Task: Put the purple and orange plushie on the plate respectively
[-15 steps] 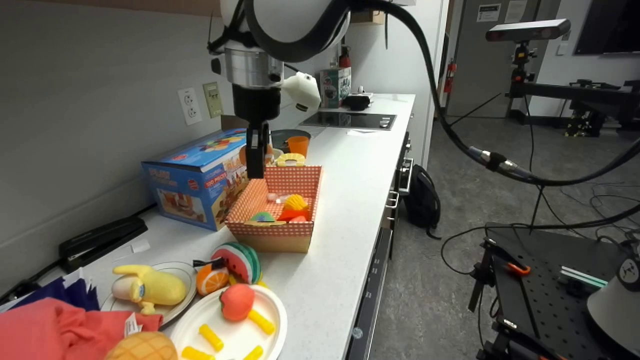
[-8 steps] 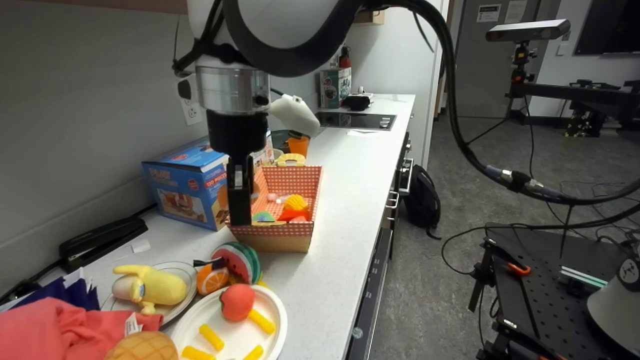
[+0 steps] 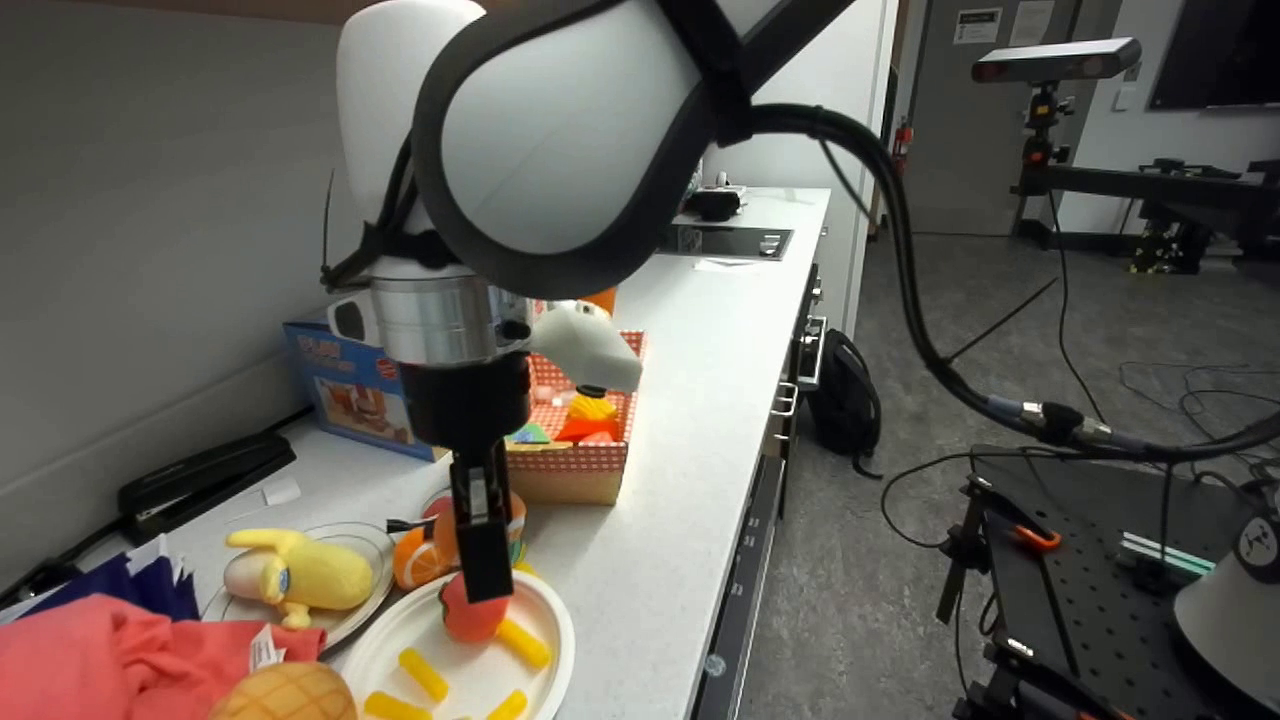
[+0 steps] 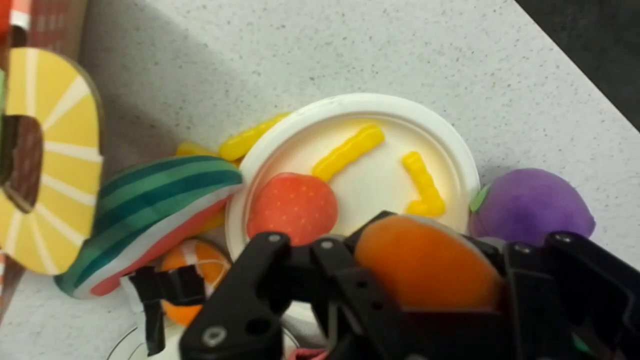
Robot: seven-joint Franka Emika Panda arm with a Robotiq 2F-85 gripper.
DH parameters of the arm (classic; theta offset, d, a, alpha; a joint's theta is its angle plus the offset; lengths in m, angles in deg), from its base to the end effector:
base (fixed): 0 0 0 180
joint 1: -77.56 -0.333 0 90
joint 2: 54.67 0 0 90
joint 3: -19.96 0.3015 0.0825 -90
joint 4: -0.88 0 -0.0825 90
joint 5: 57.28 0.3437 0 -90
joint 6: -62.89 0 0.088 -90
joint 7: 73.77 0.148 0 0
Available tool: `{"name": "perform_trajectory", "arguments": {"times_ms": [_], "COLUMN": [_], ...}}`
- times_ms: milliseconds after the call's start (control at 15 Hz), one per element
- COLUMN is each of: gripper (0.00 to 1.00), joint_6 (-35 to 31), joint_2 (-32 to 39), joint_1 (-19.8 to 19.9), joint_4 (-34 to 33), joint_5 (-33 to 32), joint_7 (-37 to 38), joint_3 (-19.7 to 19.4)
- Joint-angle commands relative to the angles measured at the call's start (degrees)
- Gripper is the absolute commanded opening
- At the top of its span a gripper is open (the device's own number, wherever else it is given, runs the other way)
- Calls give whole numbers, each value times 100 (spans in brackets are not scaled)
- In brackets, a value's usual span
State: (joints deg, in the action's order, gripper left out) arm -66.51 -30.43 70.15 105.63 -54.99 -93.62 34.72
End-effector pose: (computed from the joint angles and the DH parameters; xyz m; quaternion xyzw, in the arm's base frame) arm 0.5650 0.2242 0.2827 -0.9396 -0.3353 -0.0085 0.0680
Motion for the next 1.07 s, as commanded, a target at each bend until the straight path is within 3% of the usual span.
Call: {"name": "perform_trajectory", "arguments": {"times_ms": [0, 533, 1000], "gripper": [40, 100, 100], "joint_6": [17, -20, -85], "joint_2": [80, -80, -549], "joint_1": [47, 61, 121], "joint_4": [-106, -223, -99], "joint_5": [337, 325, 335], "joint_7": [-239, -271, -280], "joint_3": [99, 68, 16]}}
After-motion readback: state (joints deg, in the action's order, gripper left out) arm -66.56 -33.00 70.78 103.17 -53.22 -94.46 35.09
